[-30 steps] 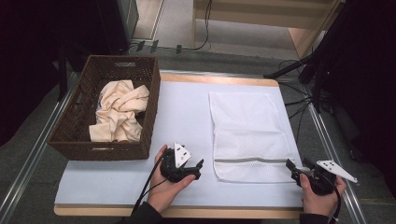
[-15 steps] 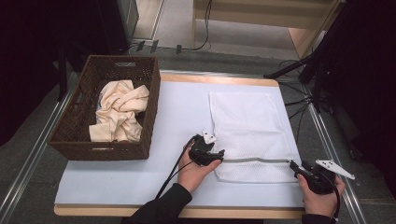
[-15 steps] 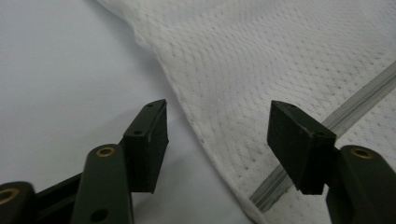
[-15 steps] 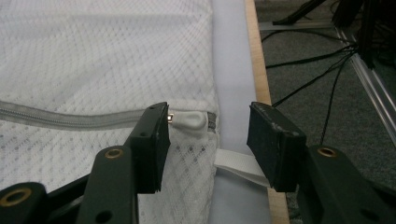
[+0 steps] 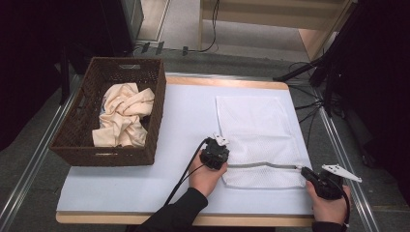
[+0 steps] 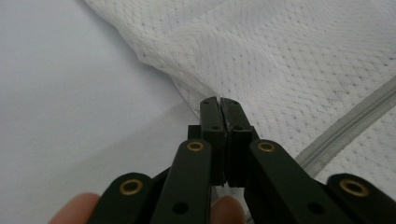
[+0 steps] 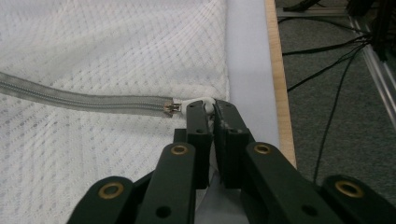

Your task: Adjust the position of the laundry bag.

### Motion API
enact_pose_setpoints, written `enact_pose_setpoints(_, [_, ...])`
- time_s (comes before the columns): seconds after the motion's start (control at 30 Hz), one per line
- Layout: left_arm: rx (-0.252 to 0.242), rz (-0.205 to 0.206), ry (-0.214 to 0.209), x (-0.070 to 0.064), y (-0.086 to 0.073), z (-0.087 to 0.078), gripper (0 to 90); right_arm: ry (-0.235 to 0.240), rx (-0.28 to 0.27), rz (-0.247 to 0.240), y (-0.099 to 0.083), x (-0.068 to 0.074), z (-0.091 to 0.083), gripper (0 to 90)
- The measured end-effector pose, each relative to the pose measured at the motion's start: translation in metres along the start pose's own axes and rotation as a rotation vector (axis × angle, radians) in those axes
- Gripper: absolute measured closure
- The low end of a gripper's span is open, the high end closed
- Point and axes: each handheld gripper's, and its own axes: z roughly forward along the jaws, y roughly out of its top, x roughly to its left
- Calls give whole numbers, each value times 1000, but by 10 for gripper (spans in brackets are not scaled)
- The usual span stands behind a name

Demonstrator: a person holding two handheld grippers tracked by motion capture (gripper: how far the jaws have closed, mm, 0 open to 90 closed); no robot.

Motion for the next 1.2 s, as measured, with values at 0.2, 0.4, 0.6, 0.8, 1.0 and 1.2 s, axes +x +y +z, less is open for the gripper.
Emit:
enact_pose_setpoints(0.2, [-19,6,-16,4,-2,-5,900,2,-16,-4,-1,1,-1,892])
enact_pose_setpoints(0.4, [-34,-12,-23,11,-5,-11,900,48,-45,19,-1,3,-4,892])
enact_pose_setpoints(0.6, [-42,-31,-4,22,-11,-19,900,91,-69,31,1,13,-5,892])
enact_pose_setpoints(0.8, [-54,-35,16,29,-18,-29,900,113,-83,13,2,27,-6,892])
enact_pose_setpoints(1.0, [-57,-50,37,40,-24,-40,900,141,-83,-12,3,40,-4,892])
enact_pose_setpoints(1.2, [-64,-56,57,52,-31,-51,900,174,-70,-22,1,53,0,892])
